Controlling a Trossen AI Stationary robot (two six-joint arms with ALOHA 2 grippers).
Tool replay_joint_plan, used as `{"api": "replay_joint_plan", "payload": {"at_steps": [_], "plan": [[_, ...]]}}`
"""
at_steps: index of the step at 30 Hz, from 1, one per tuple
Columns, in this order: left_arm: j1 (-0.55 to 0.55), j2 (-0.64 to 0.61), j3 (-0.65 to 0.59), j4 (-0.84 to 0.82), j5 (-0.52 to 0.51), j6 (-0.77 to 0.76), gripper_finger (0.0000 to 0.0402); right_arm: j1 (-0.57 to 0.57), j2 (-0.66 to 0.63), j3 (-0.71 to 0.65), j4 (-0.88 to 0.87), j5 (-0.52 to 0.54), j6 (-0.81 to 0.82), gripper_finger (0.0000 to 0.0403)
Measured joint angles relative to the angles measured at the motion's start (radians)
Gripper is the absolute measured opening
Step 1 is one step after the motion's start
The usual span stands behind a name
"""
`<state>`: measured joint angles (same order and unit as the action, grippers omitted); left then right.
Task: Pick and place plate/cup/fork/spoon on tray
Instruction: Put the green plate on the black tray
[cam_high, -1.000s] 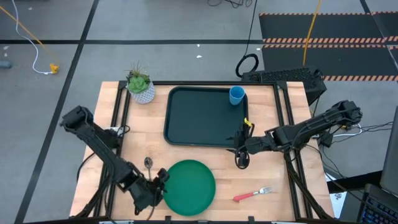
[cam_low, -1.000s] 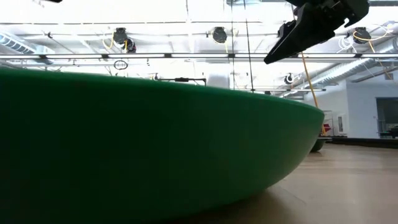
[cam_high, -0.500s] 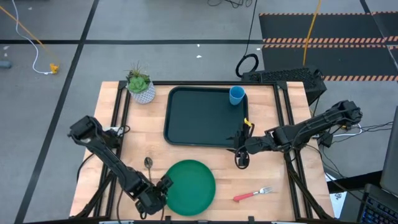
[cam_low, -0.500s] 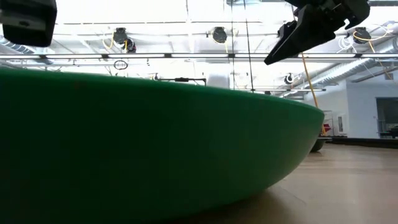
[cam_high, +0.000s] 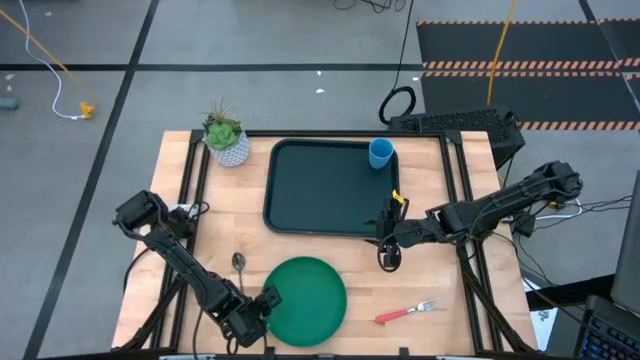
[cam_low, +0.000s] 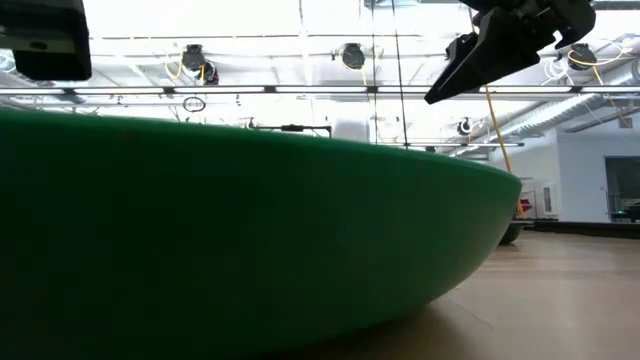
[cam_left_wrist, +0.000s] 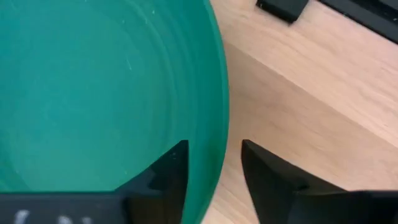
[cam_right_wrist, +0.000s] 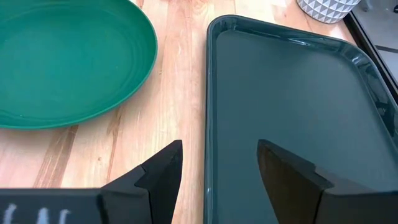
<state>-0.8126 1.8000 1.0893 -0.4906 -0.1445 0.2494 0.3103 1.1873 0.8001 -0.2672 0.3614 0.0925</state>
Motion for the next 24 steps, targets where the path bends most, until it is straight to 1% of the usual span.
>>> {"api": "replay_joint_plan", "payload": {"at_steps": [6,10,13,15,20,24], "plan": [[-0.001,0.000,0.000,0.018,0.001,0.042,0.0067,0.000,0.000,0.000,0.000,0.000,0.000,0.0201],[0.000,0.000,0.000,0.019,0.002,0.046,0.0032,0.000,0.000,0.000,0.000,0.000,0.000,0.0201],[0.005,0.000,0.000,0.028,0.001,0.067,0.0012,0.000,0.000,0.000,0.000,0.000,0.000,0.0201],[0.008,0.000,0.000,0.025,-0.001,0.072,0.0009,0.000,0.000,0.000,0.000,0.000,0.000,0.0201],[0.023,0.000,-0.001,0.034,-0.023,0.083,0.0017,0.000,0.000,0.000,0.000,0.000,0.000,0.0201],[0.043,-0.014,-0.001,0.066,-0.036,0.104,0.0008,0.000,0.000,0.000,0.000,0.000,0.000,0.0201]]}}
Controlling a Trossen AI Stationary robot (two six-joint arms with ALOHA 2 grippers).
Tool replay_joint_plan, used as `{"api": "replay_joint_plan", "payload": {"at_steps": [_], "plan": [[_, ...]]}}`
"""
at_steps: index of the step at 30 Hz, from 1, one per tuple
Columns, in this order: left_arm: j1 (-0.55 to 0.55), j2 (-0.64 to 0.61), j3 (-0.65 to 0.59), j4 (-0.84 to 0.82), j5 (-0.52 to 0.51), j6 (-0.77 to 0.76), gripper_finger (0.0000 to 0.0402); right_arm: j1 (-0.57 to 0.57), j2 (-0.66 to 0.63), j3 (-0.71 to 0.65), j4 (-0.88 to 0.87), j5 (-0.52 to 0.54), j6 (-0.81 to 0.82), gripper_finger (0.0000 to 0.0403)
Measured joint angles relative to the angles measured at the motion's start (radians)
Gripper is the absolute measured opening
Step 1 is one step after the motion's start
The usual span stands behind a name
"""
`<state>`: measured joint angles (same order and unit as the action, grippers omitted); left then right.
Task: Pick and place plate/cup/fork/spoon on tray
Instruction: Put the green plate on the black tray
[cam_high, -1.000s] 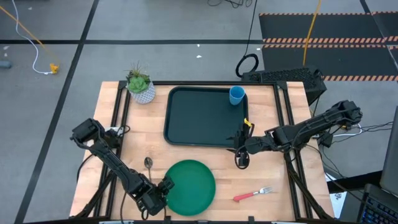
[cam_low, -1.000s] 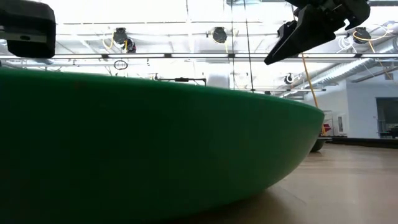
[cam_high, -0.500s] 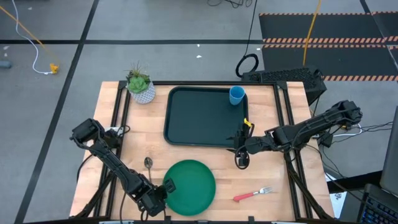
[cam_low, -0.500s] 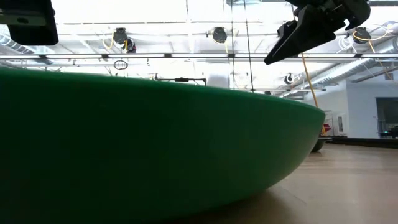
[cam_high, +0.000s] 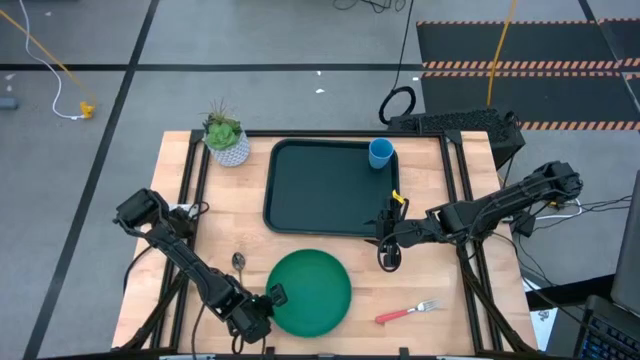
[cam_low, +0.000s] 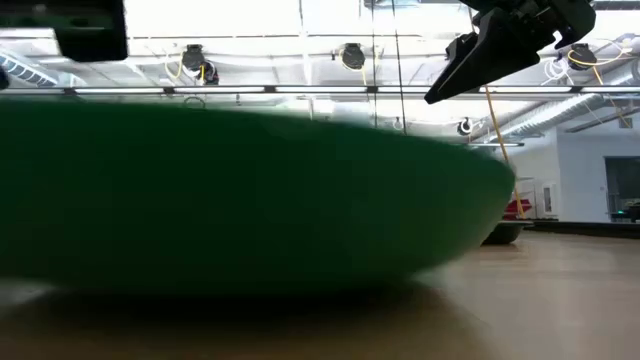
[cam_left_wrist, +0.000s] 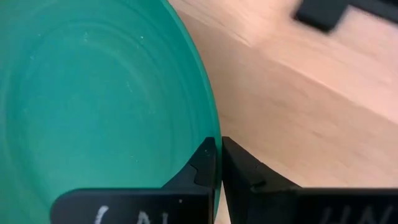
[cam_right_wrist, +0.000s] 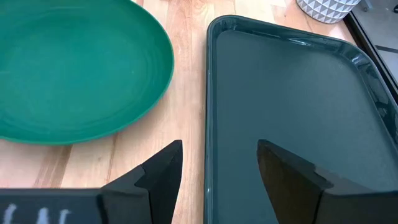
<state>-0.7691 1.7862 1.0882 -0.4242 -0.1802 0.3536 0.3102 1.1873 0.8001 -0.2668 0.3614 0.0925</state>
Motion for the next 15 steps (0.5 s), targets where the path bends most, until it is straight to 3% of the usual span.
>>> {"api": "replay_joint_plan", "payload": {"at_steps": [15], "plan": [[0.097,-0.096,0.121,-0.061,-0.006,0.102,0.0008,0.000,-0.036,0.000,-0.077,0.002,0.013,0.0201]]}}
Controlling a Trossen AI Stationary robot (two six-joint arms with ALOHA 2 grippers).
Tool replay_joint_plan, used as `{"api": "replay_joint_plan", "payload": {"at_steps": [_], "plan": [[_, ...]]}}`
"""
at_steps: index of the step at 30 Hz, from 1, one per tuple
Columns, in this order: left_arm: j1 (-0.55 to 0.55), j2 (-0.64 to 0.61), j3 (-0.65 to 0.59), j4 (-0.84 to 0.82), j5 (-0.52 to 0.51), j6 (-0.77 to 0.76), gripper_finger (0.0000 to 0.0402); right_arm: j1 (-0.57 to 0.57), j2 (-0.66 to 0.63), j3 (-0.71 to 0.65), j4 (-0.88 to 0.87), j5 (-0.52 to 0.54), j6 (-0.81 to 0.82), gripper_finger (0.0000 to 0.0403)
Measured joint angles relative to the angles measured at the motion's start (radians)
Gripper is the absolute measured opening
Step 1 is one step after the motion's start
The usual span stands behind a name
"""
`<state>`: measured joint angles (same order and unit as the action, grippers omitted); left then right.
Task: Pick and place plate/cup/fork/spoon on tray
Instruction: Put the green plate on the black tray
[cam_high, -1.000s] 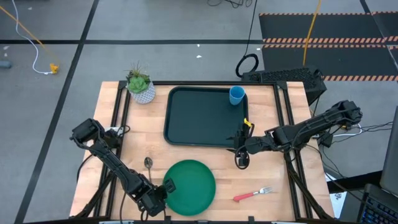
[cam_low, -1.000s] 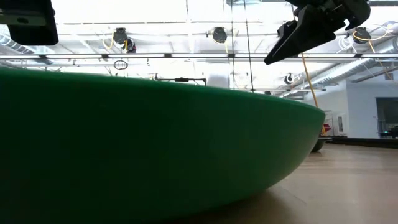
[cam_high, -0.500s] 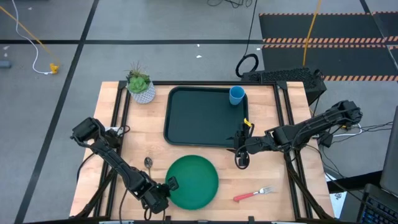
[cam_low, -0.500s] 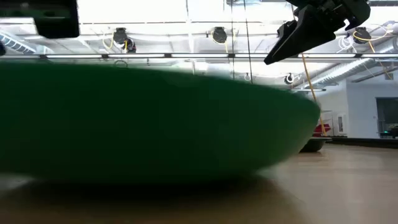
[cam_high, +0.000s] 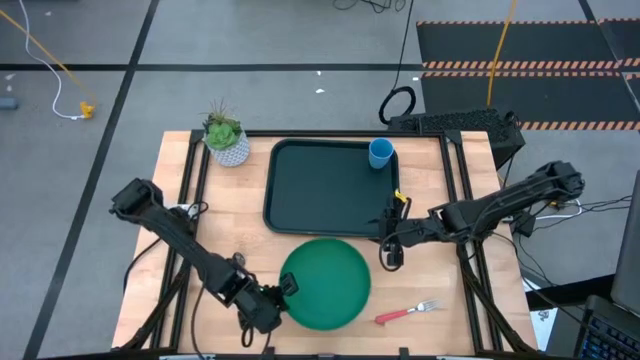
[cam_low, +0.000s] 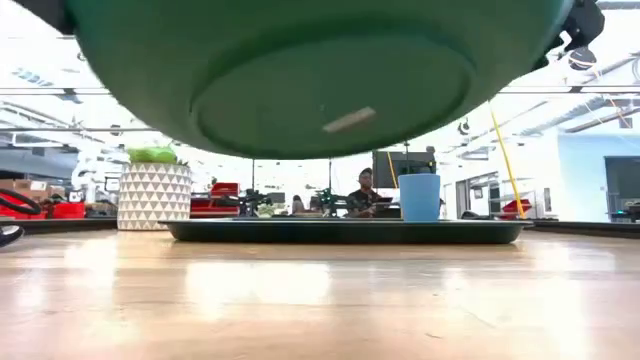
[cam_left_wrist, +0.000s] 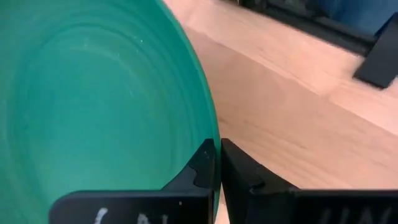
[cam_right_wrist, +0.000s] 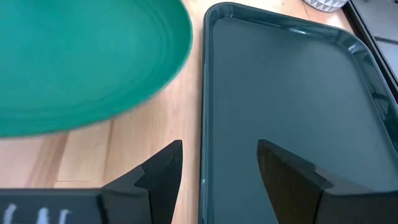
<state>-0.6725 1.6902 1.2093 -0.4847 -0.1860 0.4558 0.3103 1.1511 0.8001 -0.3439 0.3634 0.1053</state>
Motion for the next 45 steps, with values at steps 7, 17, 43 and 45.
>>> {"api": "replay_joint_plan", "payload": {"at_steps": [7,17,43,45], "plan": [[0.046,-0.004,0.077,-0.141,-0.014,0.067,0.0008,0.000,-0.114,0.000,-0.085,0.004,0.073,0.0187],[0.179,-0.005,0.143,-0.267,-0.036,0.157,0.0008,0.000,-0.246,0.000,-0.198,0.079,0.119,0.0166],[0.564,-0.004,0.074,-0.196,-0.010,0.288,0.0008,0.000,-0.331,0.000,-0.297,0.164,0.167,0.0164],[0.583,-0.004,0.062,-0.146,0.015,0.288,0.0008,0.000,-0.329,0.000,-0.297,0.164,0.167,0.0164]]}}
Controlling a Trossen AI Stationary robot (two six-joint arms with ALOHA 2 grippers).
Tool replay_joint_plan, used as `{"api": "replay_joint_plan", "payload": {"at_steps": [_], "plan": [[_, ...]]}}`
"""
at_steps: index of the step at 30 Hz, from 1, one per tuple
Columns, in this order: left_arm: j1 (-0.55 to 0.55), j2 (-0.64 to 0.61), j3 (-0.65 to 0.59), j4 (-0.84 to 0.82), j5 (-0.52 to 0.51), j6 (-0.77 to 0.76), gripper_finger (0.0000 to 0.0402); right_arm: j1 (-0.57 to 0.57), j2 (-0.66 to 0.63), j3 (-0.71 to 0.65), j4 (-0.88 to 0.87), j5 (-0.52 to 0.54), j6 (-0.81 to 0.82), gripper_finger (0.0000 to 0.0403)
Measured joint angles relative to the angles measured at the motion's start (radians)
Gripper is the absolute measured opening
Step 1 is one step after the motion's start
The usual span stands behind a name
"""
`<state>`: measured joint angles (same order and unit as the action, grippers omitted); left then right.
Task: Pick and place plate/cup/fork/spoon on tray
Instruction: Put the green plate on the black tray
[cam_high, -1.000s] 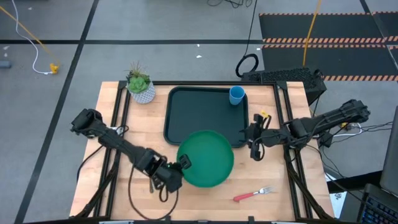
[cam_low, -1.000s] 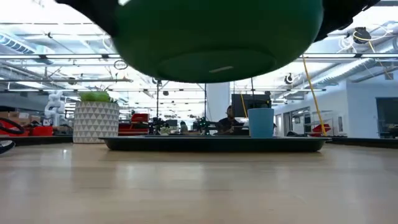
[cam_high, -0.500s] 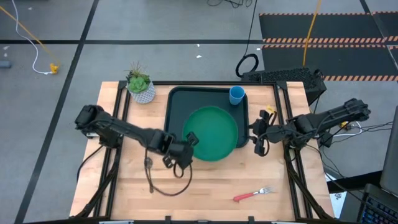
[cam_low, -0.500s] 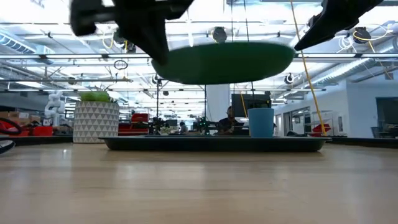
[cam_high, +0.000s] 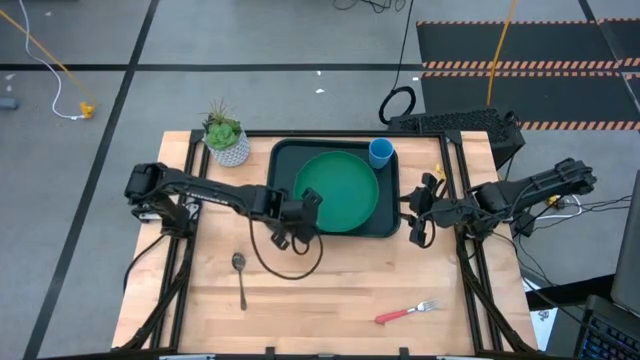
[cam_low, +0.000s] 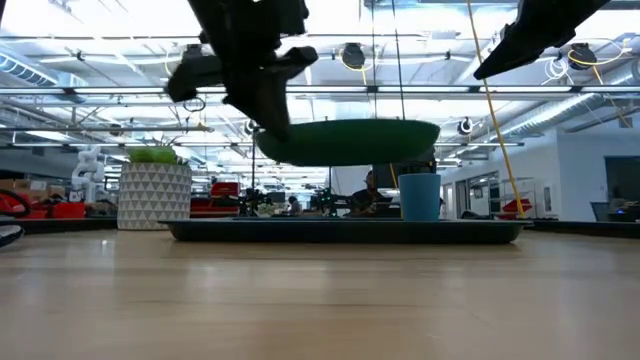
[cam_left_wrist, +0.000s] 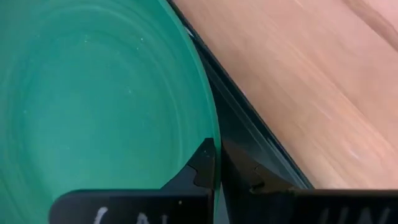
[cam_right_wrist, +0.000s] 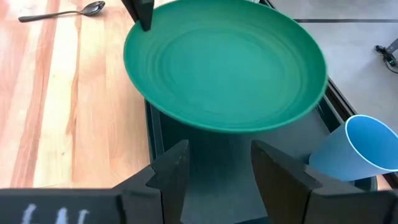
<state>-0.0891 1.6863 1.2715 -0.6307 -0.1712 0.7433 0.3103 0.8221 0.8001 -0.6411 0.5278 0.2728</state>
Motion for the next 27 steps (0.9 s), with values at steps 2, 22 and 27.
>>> {"api": "replay_joint_plan", "payload": {"at_steps": [2,22,27], "plan": [[0.013,0.000,-0.014,0.043,0.020,0.005,0.0008,0.000,0.000,0.000,0.000,0.000,0.000,0.0164],[0.082,0.068,-0.140,0.310,0.068,0.029,0.0008,0.000,0.003,0.000,0.049,0.000,-0.005,0.0164],[0.098,0.133,-0.140,0.307,0.073,0.032,0.0011,0.000,0.009,0.000,0.048,-0.002,-0.002,0.0164]]}}
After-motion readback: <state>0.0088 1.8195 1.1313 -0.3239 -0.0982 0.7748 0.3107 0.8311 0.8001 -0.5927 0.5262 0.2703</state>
